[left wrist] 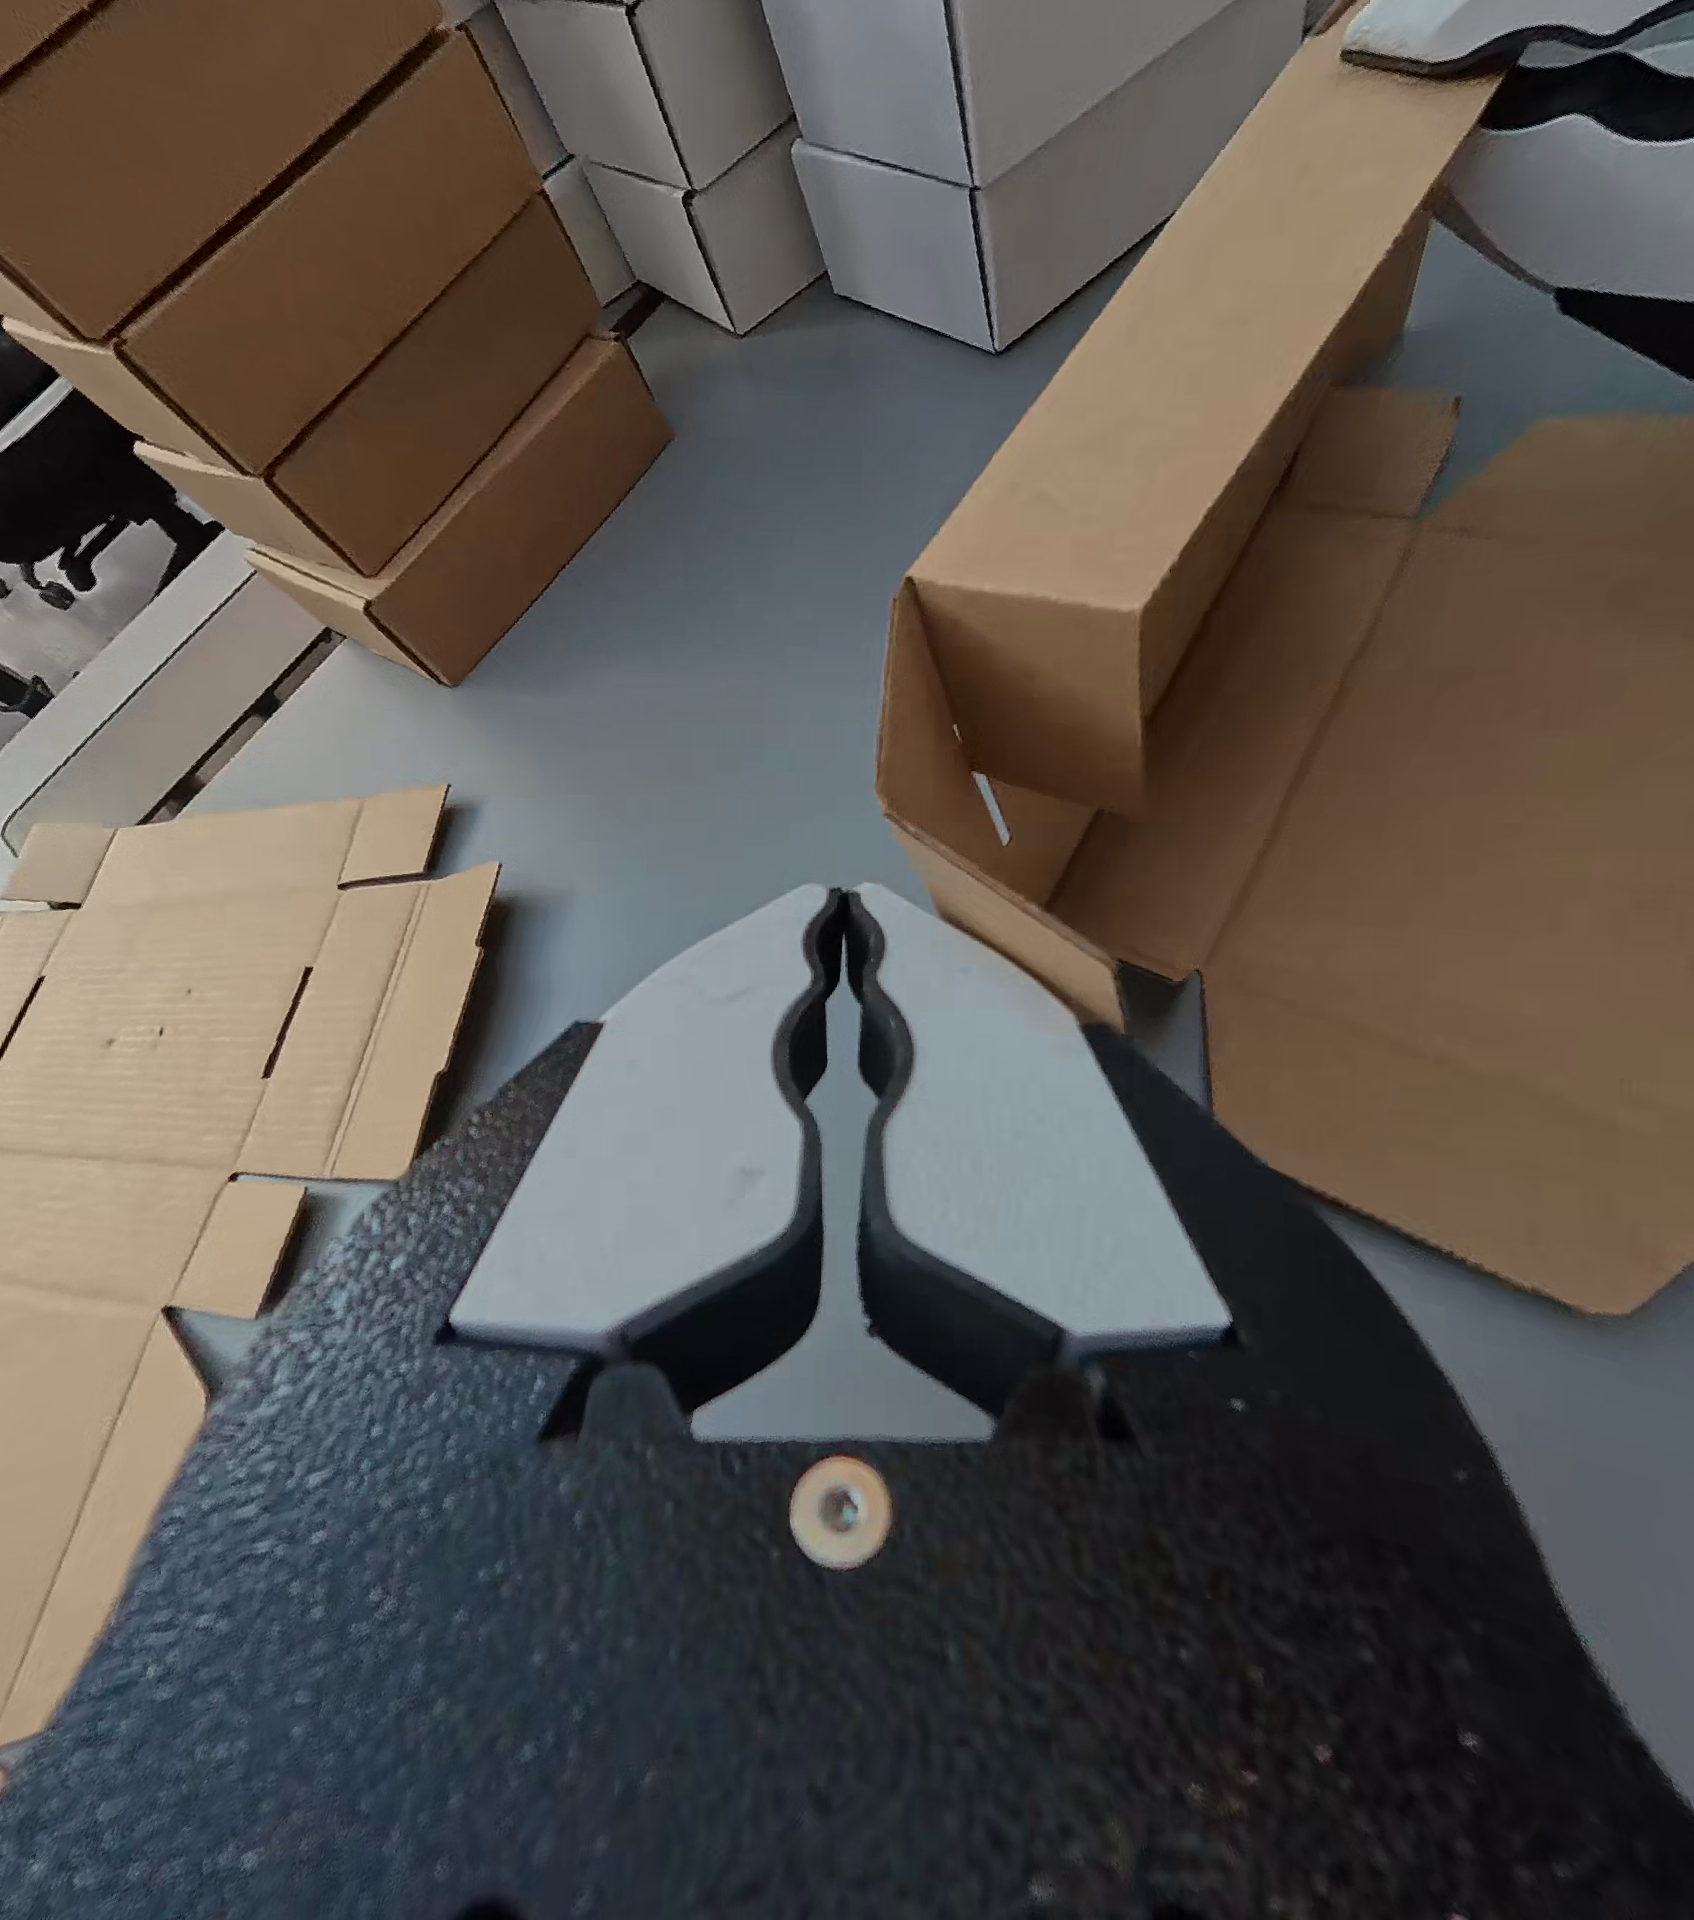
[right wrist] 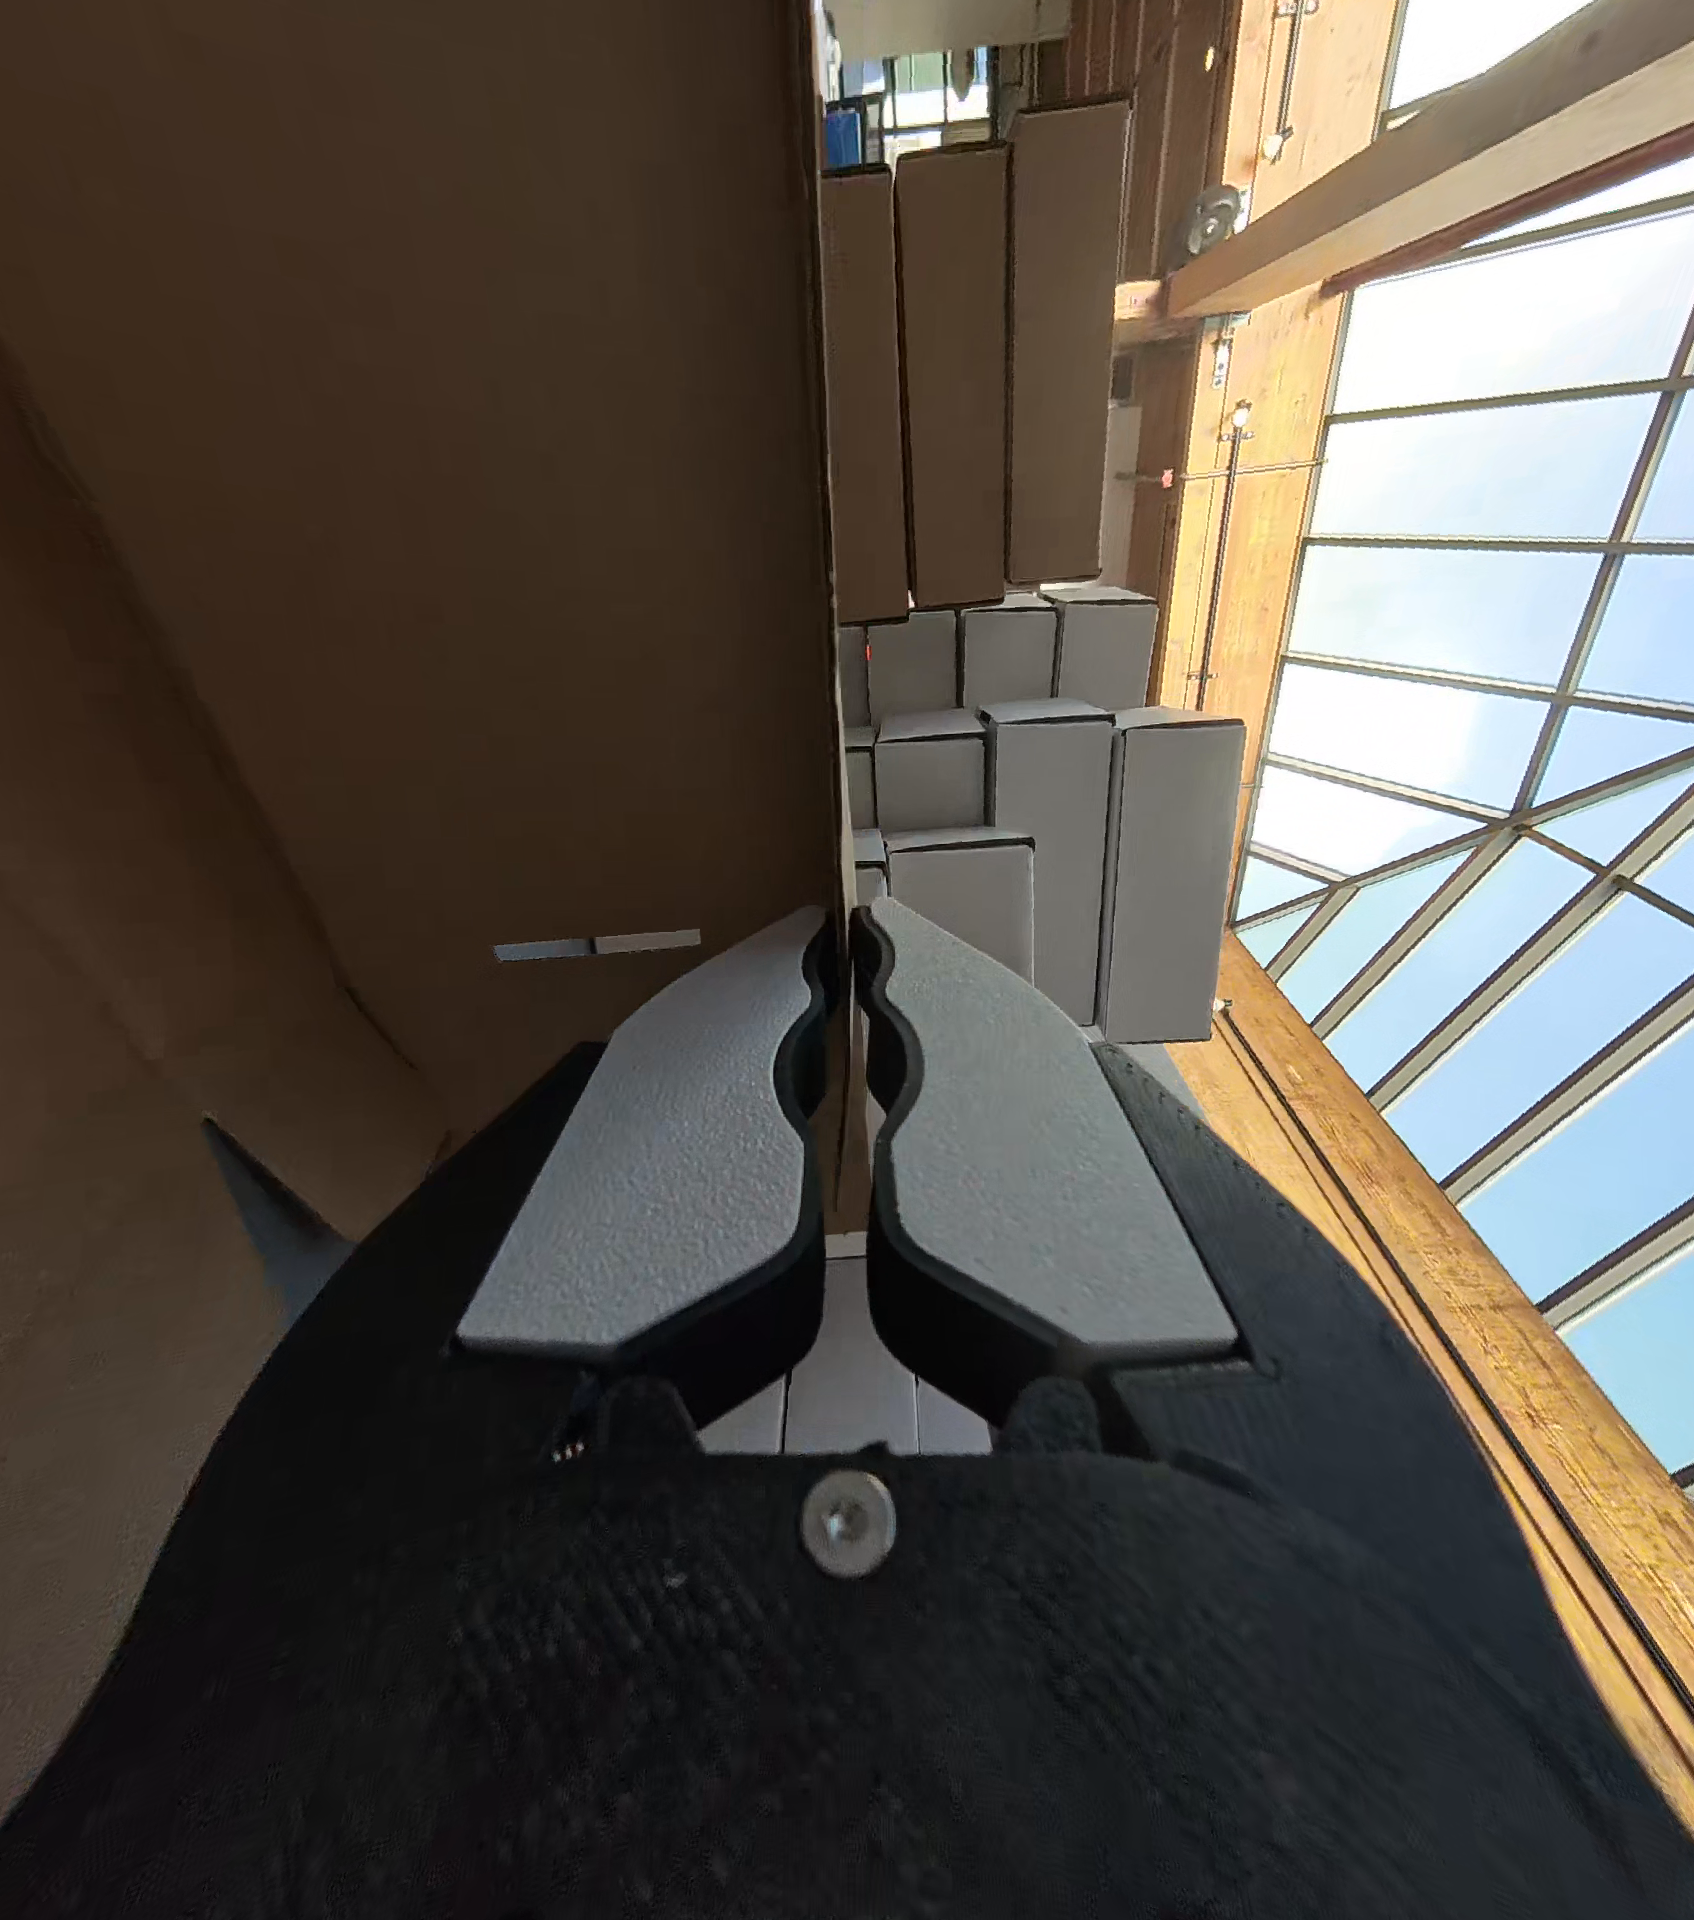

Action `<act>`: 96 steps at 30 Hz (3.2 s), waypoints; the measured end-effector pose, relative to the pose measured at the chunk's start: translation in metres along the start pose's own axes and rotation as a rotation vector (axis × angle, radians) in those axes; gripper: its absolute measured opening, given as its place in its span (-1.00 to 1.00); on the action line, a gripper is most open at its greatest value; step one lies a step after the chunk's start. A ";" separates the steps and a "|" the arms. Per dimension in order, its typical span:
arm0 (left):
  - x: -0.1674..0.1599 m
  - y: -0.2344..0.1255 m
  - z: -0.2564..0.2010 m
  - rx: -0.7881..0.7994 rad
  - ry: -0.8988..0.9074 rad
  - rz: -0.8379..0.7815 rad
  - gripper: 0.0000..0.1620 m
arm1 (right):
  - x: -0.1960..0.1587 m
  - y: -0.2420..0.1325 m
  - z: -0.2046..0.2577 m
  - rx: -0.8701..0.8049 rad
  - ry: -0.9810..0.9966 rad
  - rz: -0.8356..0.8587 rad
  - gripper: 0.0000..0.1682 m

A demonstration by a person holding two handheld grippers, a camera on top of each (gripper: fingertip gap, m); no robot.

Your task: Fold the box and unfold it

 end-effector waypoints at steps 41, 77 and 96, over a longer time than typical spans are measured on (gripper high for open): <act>0.003 -0.010 -0.049 -0.415 -0.115 -0.176 -0.64 | -0.001 -0.021 0.004 0.050 -0.132 -0.003 -0.98; 0.022 0.052 -0.027 -0.018 -0.263 -0.050 -0.76 | -0.010 -0.019 -0.009 0.305 -0.020 -0.237 -0.96; 0.039 0.083 -0.021 0.005 -0.273 0.163 -0.77 | -0.010 -0.016 -0.008 0.272 -0.058 -0.169 -0.95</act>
Point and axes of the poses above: each gripper's, where its closed fingertips meet, y out along the fingers, x out of its top, z = x × y across the jaws, the point moved 5 cm from there along -y, back along the fingers, and after that the axes turned 13 degrees about x, right-handed, at the moved point
